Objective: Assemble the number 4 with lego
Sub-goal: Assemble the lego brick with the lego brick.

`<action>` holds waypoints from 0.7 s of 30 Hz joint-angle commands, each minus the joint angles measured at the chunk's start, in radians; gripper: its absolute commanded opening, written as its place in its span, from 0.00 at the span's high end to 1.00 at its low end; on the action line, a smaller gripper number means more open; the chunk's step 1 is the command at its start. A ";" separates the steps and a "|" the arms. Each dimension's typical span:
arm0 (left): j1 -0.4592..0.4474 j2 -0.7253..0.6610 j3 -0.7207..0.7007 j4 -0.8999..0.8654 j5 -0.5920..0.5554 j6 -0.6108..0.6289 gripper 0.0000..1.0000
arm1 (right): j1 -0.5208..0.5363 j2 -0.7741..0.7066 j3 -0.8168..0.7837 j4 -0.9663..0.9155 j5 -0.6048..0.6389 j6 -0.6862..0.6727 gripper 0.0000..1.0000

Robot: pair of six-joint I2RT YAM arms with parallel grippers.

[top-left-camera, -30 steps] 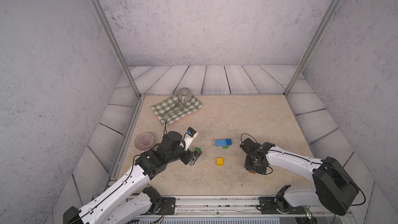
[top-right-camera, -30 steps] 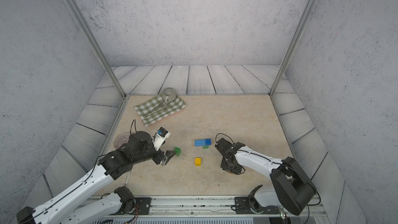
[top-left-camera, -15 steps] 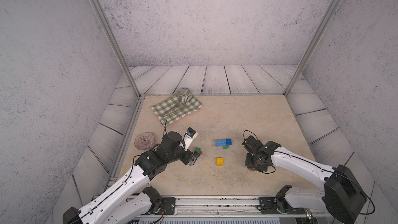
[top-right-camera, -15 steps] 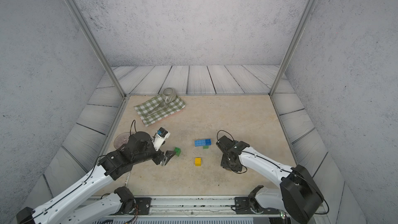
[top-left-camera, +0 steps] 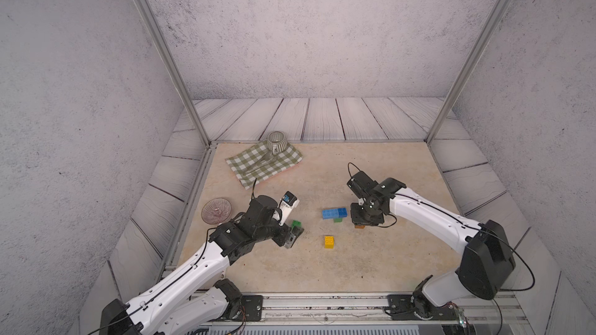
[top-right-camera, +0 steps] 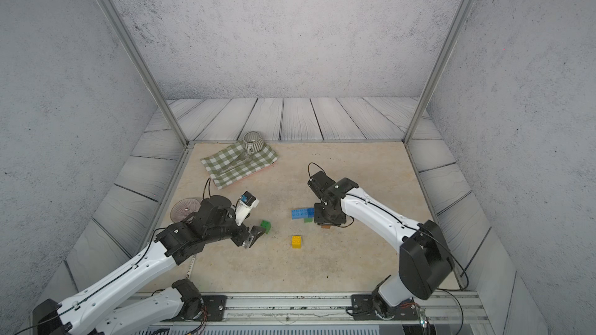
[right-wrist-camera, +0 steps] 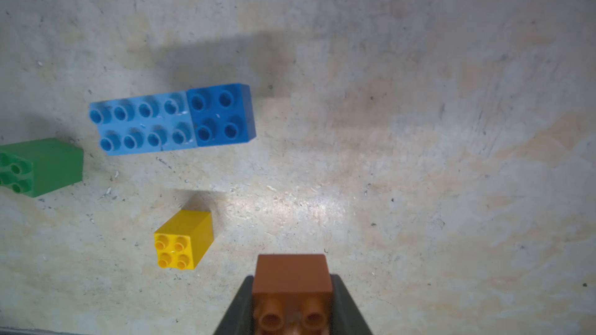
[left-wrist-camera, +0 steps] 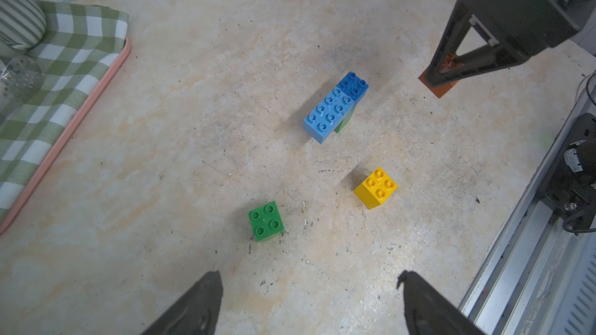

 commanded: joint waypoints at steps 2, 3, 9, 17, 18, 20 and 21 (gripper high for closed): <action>0.011 0.024 0.006 0.004 0.019 -0.014 0.10 | 0.005 0.097 0.115 -0.048 -0.052 -0.093 1.00; 0.020 0.035 0.010 0.004 0.023 -0.018 0.10 | 0.004 0.117 0.144 -0.054 -0.056 -0.102 1.00; 0.113 0.067 0.009 0.046 0.114 -0.044 0.10 | 0.004 0.250 0.300 -0.096 -0.063 -0.163 1.00; 0.187 0.097 0.009 0.077 0.185 -0.056 0.11 | -0.003 0.371 0.410 -0.132 -0.073 -0.201 1.00; 0.189 0.098 0.009 0.076 0.187 -0.055 0.11 | -0.004 0.382 0.416 -0.135 -0.071 -0.203 1.00; 0.192 0.099 0.009 0.079 0.190 -0.056 0.11 | -0.004 0.392 0.424 -0.132 -0.074 -0.205 1.00; 0.195 0.099 0.009 0.080 0.190 -0.055 0.11 | -0.005 0.400 0.431 -0.134 -0.075 -0.206 1.00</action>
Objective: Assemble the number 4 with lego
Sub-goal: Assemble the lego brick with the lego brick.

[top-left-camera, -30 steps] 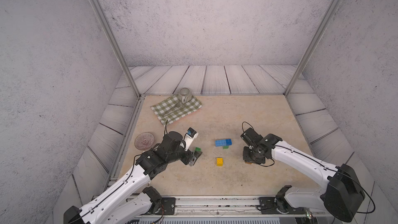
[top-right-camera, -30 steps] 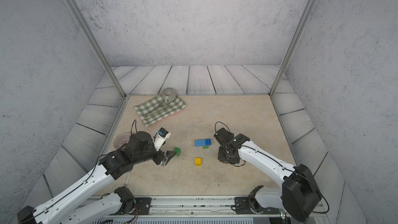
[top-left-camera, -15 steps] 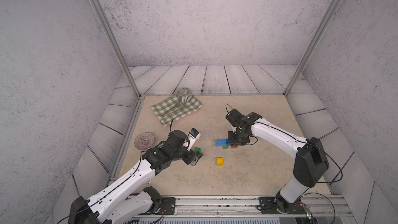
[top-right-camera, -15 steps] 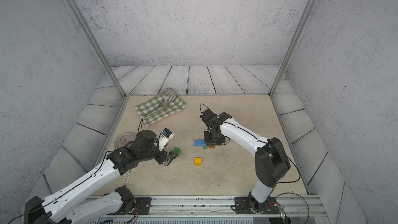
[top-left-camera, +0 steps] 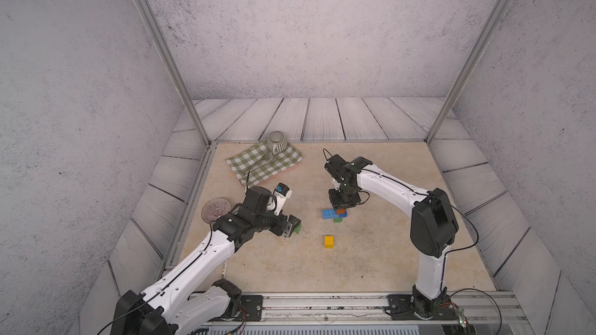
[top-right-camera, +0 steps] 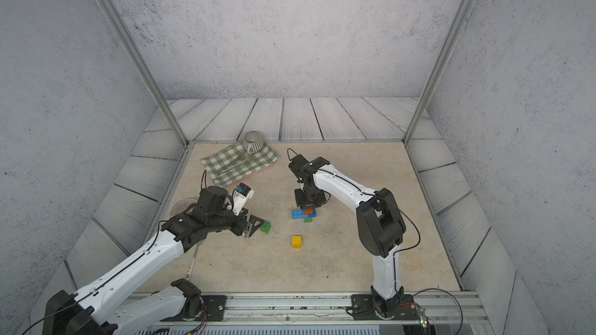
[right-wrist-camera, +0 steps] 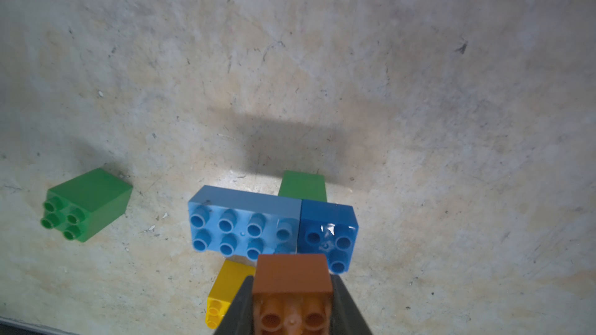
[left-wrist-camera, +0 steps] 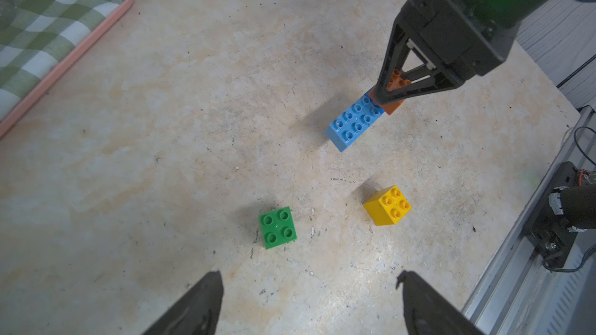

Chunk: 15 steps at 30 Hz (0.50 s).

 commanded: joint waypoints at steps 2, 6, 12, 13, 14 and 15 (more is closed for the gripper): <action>0.016 0.000 0.009 0.019 0.028 -0.004 0.11 | -0.005 0.028 0.042 -0.044 -0.010 -0.025 1.00; 0.023 0.002 0.010 0.023 0.034 -0.004 0.11 | -0.007 0.043 0.055 -0.043 0.002 -0.023 1.00; 0.030 0.003 0.010 0.023 0.037 -0.004 0.11 | -0.013 0.055 0.051 -0.040 0.009 -0.014 1.00; 0.030 0.005 0.010 0.024 0.036 -0.003 0.11 | -0.014 0.053 0.046 -0.036 0.006 -0.012 1.00; 0.031 0.004 0.010 0.024 0.038 -0.002 0.11 | -0.015 0.053 0.040 -0.031 0.003 -0.009 1.00; 0.032 0.004 0.010 0.023 0.038 -0.002 0.11 | -0.015 0.052 0.033 -0.026 0.000 -0.007 1.00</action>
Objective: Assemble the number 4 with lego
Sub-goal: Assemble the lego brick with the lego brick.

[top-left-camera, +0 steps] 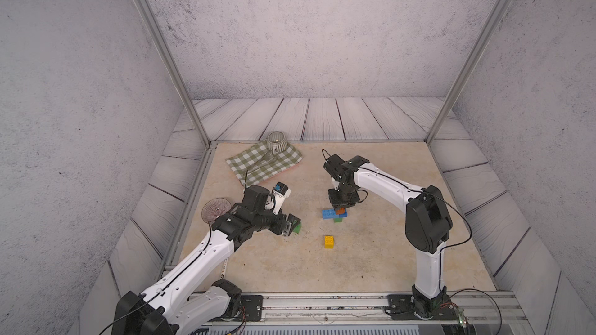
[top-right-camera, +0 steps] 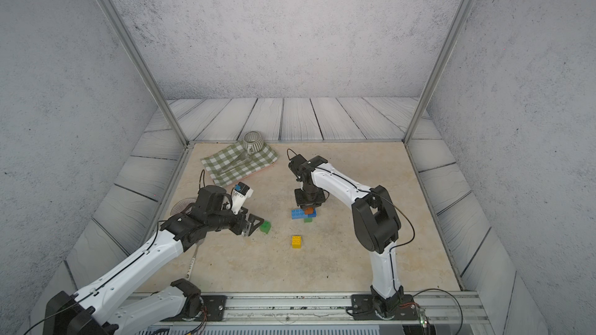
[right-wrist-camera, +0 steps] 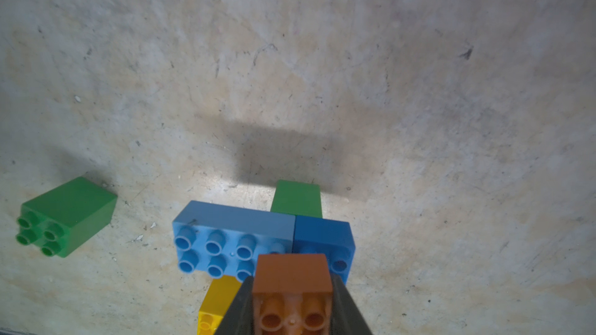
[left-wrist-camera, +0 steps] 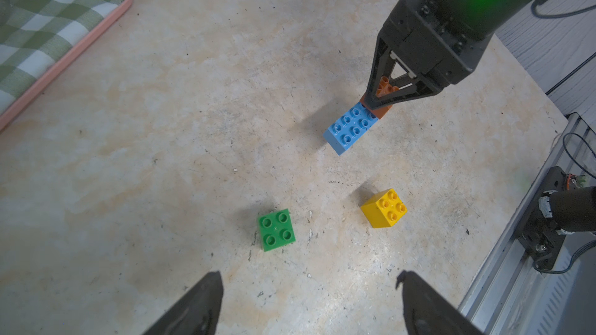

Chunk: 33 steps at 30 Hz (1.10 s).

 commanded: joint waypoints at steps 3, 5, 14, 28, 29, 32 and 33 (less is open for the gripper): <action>0.012 0.006 0.010 0.017 0.012 -0.002 0.11 | -0.004 0.009 -0.015 0.002 -0.011 0.012 1.00; 0.014 0.006 0.012 0.017 0.014 -0.002 0.11 | -0.004 0.009 -0.018 0.009 -0.012 0.017 1.00; 0.017 0.008 0.012 0.018 0.015 -0.002 0.11 | 0.002 0.008 -0.037 0.024 -0.006 0.035 1.00; 0.018 0.004 0.013 0.017 0.014 -0.001 0.12 | 0.030 0.023 -0.116 0.075 0.061 0.071 1.00; 0.018 0.004 0.013 0.017 0.014 0.000 0.12 | 0.033 0.022 -0.118 0.077 0.066 0.071 1.00; 0.018 0.003 0.013 0.016 0.014 -0.001 0.12 | 0.042 0.034 -0.118 0.079 0.080 0.067 1.00; 0.018 0.001 0.014 0.017 0.014 0.000 0.12 | 0.047 0.038 -0.117 0.079 0.084 0.065 1.00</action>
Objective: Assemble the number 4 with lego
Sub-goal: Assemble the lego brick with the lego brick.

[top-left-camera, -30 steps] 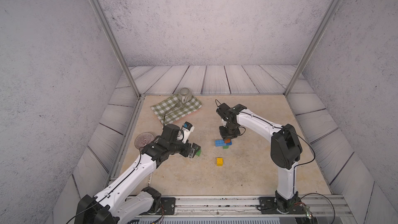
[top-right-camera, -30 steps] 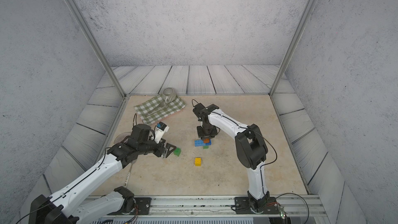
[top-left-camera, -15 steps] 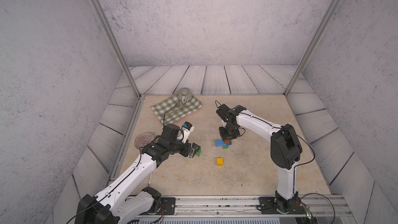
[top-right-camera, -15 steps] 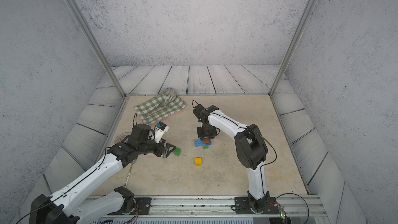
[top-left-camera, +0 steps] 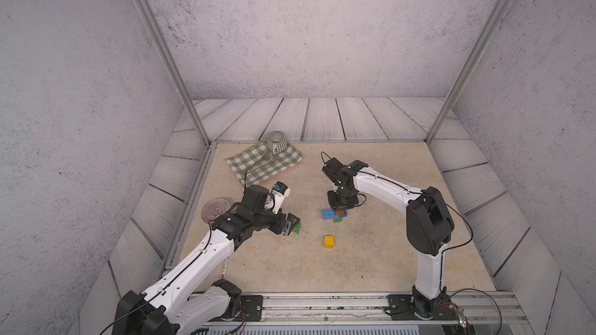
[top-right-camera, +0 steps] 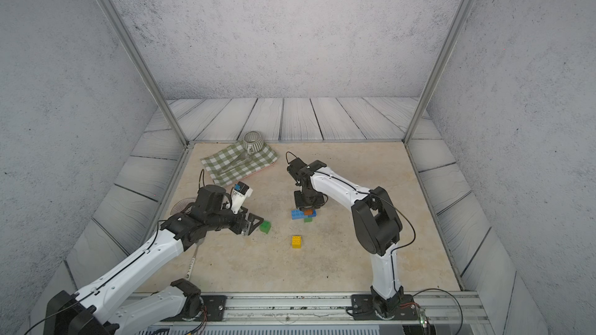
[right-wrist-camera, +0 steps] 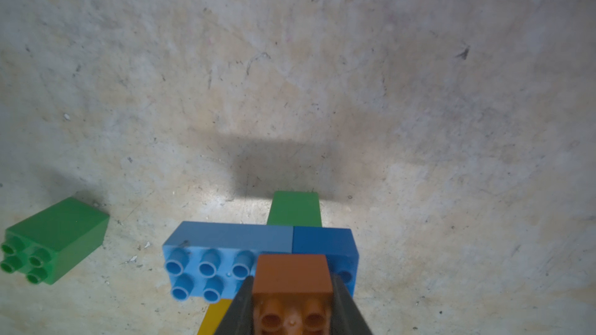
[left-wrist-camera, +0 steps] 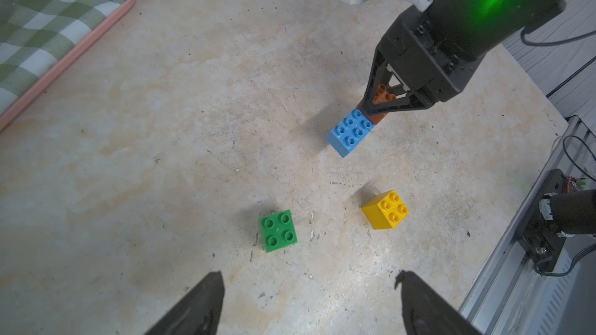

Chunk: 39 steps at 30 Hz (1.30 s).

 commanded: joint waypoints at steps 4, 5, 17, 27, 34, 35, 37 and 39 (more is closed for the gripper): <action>0.008 -0.007 0.014 0.011 0.008 0.002 0.12 | 0.041 0.071 -0.034 -0.014 0.071 0.005 1.00; 0.008 -0.007 0.014 0.011 0.008 0.003 0.12 | 0.046 0.075 -0.036 -0.013 0.072 0.005 1.00; 0.008 -0.015 0.013 0.009 0.009 0.006 0.13 | 0.054 0.131 -0.134 0.055 0.003 0.018 1.00; 0.008 -0.015 0.015 0.009 0.009 0.005 0.13 | 0.043 0.182 -0.099 0.017 -0.088 0.064 1.00; 0.008 -0.014 0.015 0.008 0.009 0.005 0.13 | 0.042 0.177 -0.072 -0.027 -0.085 0.121 1.00; 0.008 -0.015 0.015 0.008 0.008 0.005 0.13 | 0.042 0.176 -0.068 -0.032 -0.080 0.122 1.00; 0.008 -0.018 0.015 0.009 0.006 0.004 0.13 | 0.042 0.170 -0.057 -0.044 -0.060 0.122 1.00; 0.008 -0.020 0.012 0.008 0.002 0.004 0.13 | 0.042 0.161 -0.041 -0.060 -0.040 0.121 1.00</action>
